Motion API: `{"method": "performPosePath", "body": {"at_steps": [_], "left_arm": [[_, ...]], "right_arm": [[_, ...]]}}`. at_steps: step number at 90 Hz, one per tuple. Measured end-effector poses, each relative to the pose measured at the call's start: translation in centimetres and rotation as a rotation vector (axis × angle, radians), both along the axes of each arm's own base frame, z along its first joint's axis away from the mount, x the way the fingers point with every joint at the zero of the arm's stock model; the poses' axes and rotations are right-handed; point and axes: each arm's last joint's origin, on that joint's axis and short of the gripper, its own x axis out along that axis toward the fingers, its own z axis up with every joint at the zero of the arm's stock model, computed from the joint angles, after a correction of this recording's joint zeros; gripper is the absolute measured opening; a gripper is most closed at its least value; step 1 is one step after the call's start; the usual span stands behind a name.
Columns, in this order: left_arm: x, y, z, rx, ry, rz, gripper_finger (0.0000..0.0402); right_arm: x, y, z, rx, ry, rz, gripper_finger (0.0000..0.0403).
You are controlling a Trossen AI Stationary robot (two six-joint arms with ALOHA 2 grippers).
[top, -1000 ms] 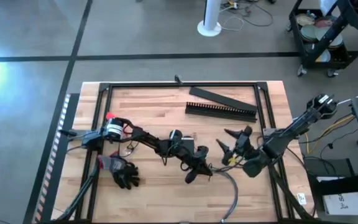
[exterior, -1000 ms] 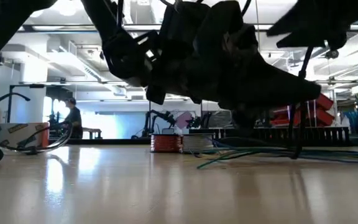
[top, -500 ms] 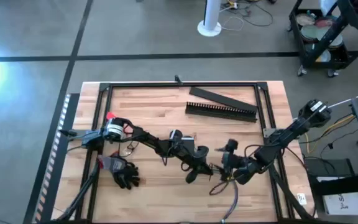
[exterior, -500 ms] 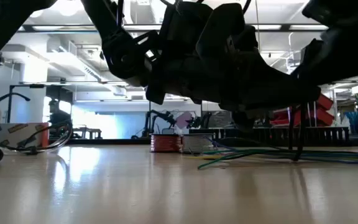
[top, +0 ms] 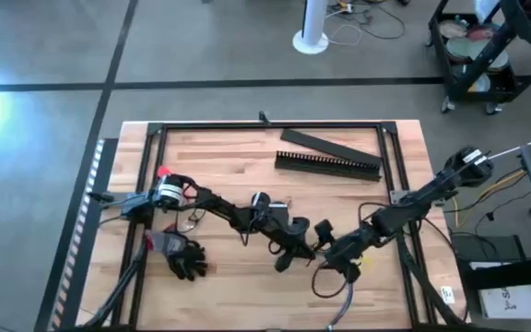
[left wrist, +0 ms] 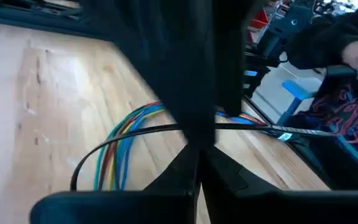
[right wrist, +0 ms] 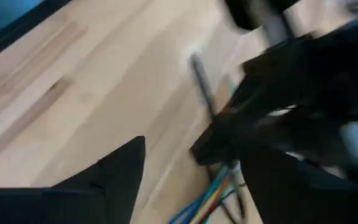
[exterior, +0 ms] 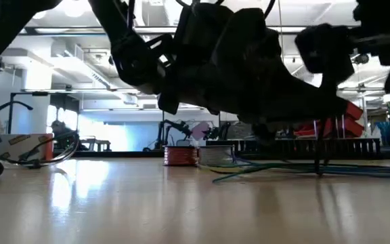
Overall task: Ziptie cables
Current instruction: Wrap the black zip tie on the cables
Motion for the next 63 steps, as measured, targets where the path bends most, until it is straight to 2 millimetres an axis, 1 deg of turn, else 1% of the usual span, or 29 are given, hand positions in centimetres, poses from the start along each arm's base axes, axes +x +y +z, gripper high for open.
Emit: {"method": "performPosePath", "body": {"at_steps": [14,24,45,63], "left_arm": [[0.0,0.0,-0.1,-0.001,0.007,0.000,0.0000],[0.0,0.0,-0.1,-0.001,0.006,0.001,0.0000],[0.0,0.0,-0.1,0.007,0.010,-0.001,0.0000],[-0.1,0.0,-0.2,0.010,0.018,-0.001,0.0000]], "right_arm": [[0.4,-0.8,0.0,-0.060,-0.020,0.051,0.0188],[0.3,-1.3,0.1,-0.099,-0.011,0.071,0.0170],[0.8,-1.4,0.7,-0.136,-0.052,0.123,0.0143],[1.3,-2.4,0.2,-0.017,0.012,0.155,0.0109]]}}
